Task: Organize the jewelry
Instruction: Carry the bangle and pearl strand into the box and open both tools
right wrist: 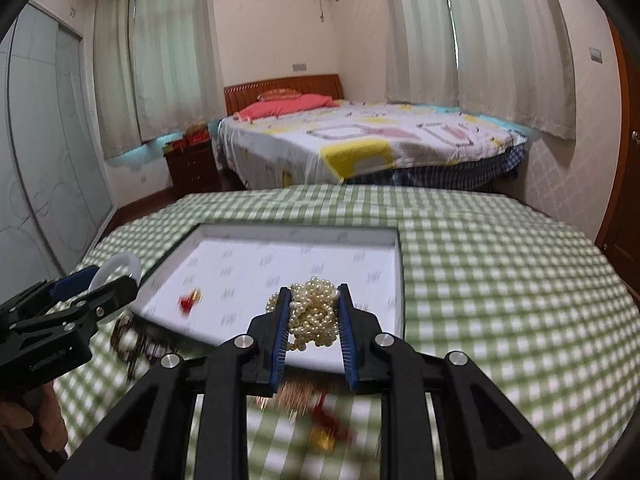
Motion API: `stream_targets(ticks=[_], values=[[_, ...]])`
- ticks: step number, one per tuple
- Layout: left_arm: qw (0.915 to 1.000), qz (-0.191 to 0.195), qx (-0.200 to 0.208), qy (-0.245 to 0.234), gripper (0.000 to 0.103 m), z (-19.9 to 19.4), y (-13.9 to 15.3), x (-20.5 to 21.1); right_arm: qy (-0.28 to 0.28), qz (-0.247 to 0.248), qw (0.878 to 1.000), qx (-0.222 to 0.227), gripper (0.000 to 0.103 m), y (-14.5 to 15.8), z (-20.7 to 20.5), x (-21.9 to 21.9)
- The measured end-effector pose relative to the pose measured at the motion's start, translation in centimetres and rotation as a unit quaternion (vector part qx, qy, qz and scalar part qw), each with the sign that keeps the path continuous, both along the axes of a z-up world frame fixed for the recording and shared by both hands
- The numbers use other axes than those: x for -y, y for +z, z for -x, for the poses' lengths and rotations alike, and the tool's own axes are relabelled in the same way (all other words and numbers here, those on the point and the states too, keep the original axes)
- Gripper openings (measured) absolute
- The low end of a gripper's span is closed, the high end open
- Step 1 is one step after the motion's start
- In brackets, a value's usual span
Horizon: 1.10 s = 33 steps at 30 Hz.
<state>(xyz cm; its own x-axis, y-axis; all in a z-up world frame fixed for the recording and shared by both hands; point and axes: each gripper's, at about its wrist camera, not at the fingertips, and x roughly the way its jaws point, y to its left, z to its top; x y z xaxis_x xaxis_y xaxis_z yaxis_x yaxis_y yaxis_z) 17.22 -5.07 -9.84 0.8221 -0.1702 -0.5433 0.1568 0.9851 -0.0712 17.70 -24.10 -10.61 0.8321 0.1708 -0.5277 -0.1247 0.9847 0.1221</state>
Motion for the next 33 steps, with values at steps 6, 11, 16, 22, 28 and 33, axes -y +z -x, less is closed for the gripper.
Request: stream_targets(ticks=[6,11,16,22,28,33], values=[[0.9998,-0.019,-0.002,0.004,0.069,-5.6,-0.2,0.4,-0.004,0.010,1.000,0.007,0.024,0.7,-5.4,0.1],[0.9991,-0.018,-0.036,0.014,0.069,-11.1,-1.5,0.3,-0.001,0.021,1.000,-0.009,0.024,-0.1,-10.0,0.0],[0.9962,-0.016,-0.082,0.023,0.069,-15.6,-3.2,0.1,-0.003,0.022,0.999,-0.048,0.024,-1.8,-13.8,0.5],[0.9878,-0.025,-0.153,0.017,0.069,-19.7,-5.8,-0.2,-0.002,0.013,0.992,-0.128,0.024,-4.3,-17.2,1.1],[0.9793,-0.017,-0.201,0.019,0.069,-21.6,-7.7,-0.9,-0.001,0.013,0.984,-0.177,0.024,-6.0,-18.7,1.1],[0.9738,-0.003,-0.226,0.023,0.069,-22.4,-8.4,-1.1,-0.008,0.021,0.981,-0.193,0.028,-6.5,-19.2,1.4]])
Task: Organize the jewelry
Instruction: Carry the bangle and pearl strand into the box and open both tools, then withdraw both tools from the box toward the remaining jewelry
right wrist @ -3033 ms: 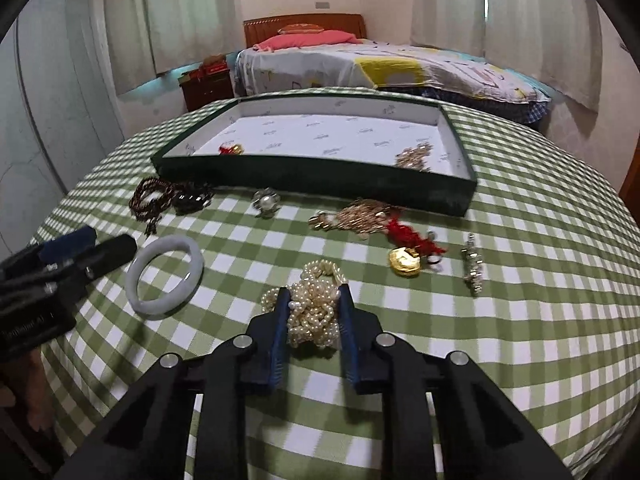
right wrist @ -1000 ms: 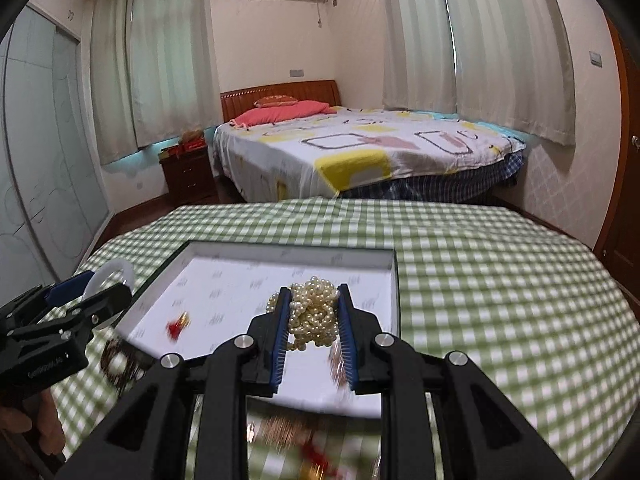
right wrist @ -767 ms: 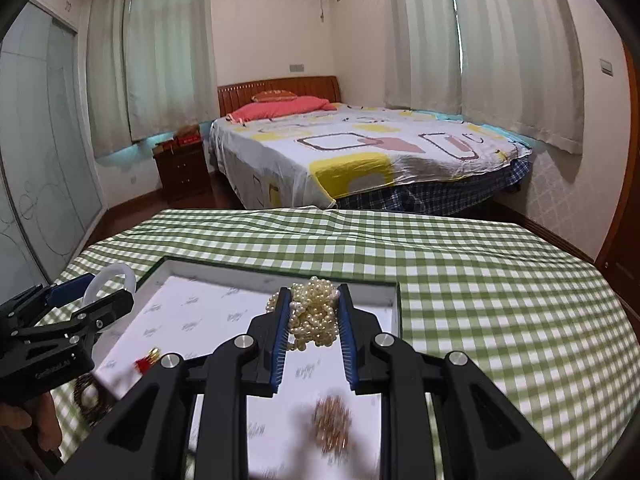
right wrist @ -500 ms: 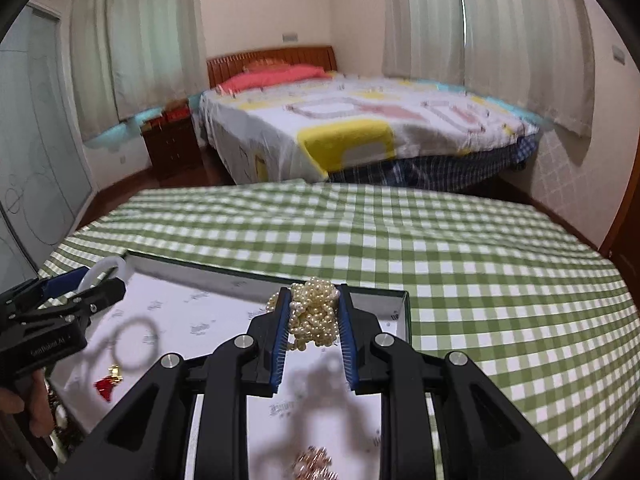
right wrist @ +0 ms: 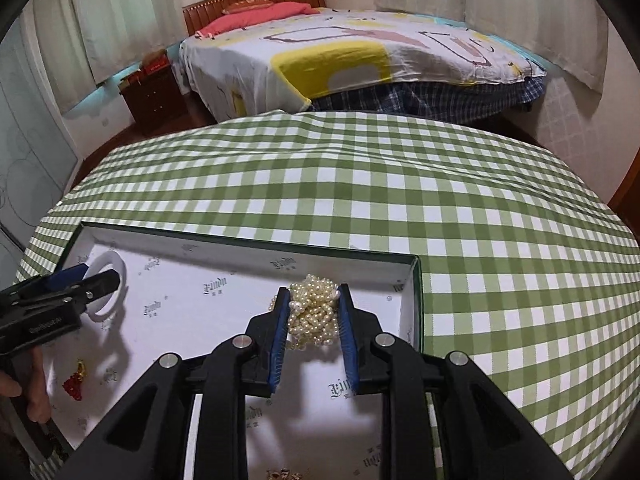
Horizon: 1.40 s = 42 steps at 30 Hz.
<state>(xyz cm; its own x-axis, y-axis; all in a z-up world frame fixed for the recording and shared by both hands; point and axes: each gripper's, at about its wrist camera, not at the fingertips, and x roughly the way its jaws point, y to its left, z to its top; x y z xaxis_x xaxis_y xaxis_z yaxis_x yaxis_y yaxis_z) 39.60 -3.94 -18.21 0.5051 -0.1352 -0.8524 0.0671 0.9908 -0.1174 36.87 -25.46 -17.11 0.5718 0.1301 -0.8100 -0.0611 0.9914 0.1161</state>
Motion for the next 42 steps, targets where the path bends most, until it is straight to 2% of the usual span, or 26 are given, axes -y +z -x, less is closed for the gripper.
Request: stream_targets(ticks=[3,5,9,14,18,23,31,36,42], values=[[1.0000,0.000,0.002,-0.004,0.071,0.0,0.1,0.1,-0.003,-0.003,1.000,-0.003,0.040,-0.3,-0.1,0.2],[1.0000,-0.003,0.004,-0.004,0.078,-0.1,0.2,0.3,-0.007,-0.004,1.000,0.003,0.048,-0.1,0.0,0.4],[0.9995,-0.004,0.032,0.000,0.079,0.4,0.9,0.3,-0.003,-0.004,1.000,0.022,0.048,0.6,0.3,0.4],[0.9955,-0.001,0.095,0.006,0.080,2.5,2.8,-0.2,-0.011,0.001,0.997,0.081,0.048,2.6,2.6,0.4],[0.9890,0.006,0.147,0.011,0.080,5.3,4.9,-0.5,-0.012,0.013,0.992,0.124,0.048,4.2,5.1,0.1],[0.9800,-0.007,0.198,0.016,0.080,9.3,6.7,-0.6,-0.017,0.007,0.988,0.155,0.048,5.3,8.9,0.2],[0.9712,-0.026,0.236,0.015,0.080,15.6,7.3,-0.1,-0.023,0.006,0.987,0.160,0.048,4.8,15.3,0.5],[0.9705,-0.029,0.239,0.016,0.080,18.6,6.8,0.2,-0.023,0.005,0.988,0.153,0.048,3.4,18.5,0.5],[0.9687,-0.047,0.243,0.019,0.080,21.9,6.1,0.3,-0.004,-0.007,0.993,0.121,0.040,1.0,20.9,-0.1]])
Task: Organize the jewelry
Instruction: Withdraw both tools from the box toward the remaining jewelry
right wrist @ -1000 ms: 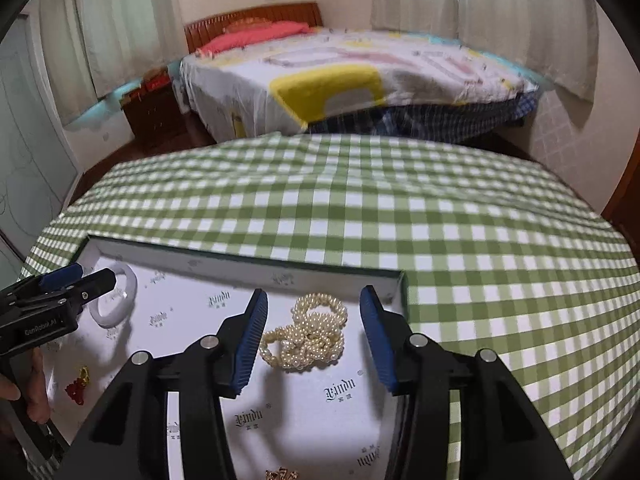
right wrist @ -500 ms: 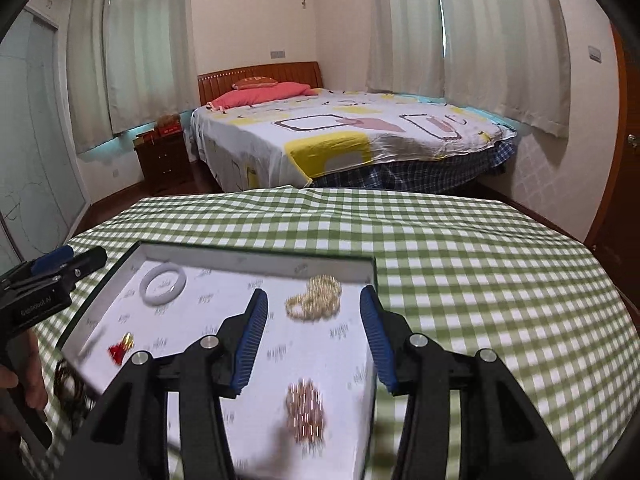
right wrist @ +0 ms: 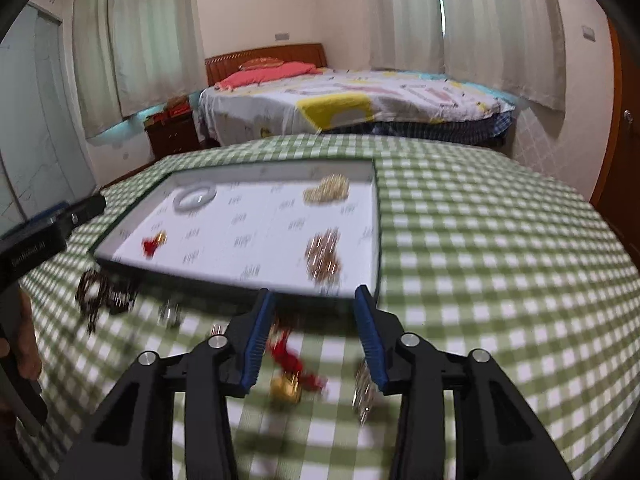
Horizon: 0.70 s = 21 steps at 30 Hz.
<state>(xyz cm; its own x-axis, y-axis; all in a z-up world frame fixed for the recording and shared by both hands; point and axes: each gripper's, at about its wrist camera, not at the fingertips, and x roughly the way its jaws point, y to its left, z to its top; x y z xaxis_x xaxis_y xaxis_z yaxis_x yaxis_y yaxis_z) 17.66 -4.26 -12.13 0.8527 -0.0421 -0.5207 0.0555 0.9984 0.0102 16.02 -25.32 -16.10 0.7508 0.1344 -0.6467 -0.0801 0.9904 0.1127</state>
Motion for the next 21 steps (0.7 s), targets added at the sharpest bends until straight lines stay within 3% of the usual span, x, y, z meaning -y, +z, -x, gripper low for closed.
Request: stream_targets(ticks=[15,21], values=[[0.9988,-0.001,-0.043,0.025,0.080,3.6,-2.8,-2.1,0.024,0.000,0.998,-0.056,0.032,-3.0,0.7,-1.1],[0.9988,-0.009,-0.044,0.017,0.080,3.8,-3.1,-1.7,0.026,-0.002,0.998,-0.060,0.019,-3.4,0.9,-1.0]])
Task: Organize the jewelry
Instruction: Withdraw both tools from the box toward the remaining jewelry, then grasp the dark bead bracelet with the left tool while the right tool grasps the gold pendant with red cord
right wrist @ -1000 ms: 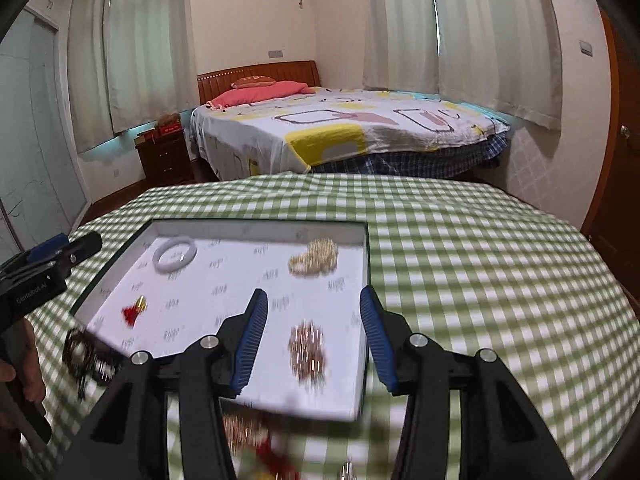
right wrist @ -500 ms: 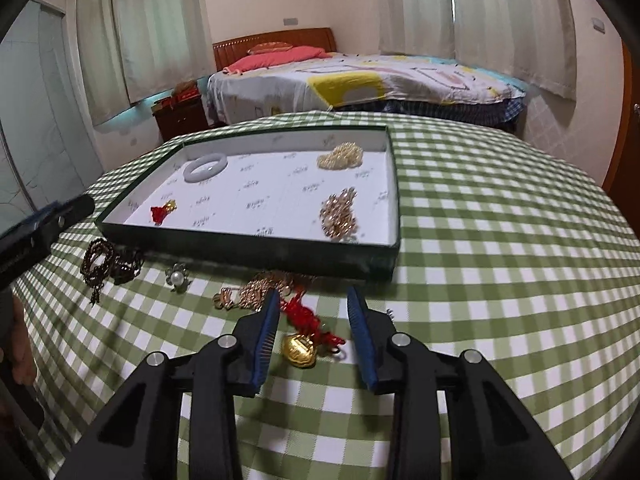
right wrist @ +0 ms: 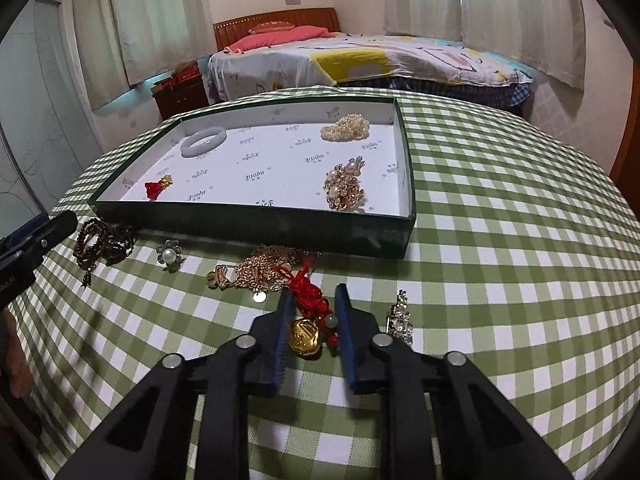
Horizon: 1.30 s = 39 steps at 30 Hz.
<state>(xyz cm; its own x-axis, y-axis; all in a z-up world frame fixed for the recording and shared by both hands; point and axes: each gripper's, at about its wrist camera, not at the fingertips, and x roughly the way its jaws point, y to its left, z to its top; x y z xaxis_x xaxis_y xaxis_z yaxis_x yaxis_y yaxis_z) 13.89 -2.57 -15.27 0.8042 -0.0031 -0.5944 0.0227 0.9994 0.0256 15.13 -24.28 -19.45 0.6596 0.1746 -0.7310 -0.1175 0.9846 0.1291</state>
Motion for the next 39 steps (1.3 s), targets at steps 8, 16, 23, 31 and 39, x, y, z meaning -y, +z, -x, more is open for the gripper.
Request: stream_targets(ticks=[8,16,23,31,39], values=[[0.9998,0.008,-0.016,0.005,0.080,-0.2,-0.7,-0.4,0.005,-0.001,1.000,0.003,0.014,0.2,0.3,-0.1],[0.9991,0.020,-0.030,0.022,0.080,-0.3,-1.4,-1.8,0.006,-0.003,1.000,0.005,0.013,0.3,0.5,-0.1],[0.9984,0.016,-0.042,0.035,0.080,-0.4,-2.0,-2.7,0.007,-0.005,1.000,0.005,0.013,0.3,0.4,-0.2],[0.9949,0.011,-0.075,0.066,0.080,-1.9,-2.9,-4.1,0.007,-0.005,1.000,0.005,0.013,0.3,0.4,-0.2],[0.9916,0.009,-0.089,0.093,0.079,-2.0,-3.2,-5.8,0.007,-0.007,1.000,0.005,0.013,0.4,0.3,-0.2]])
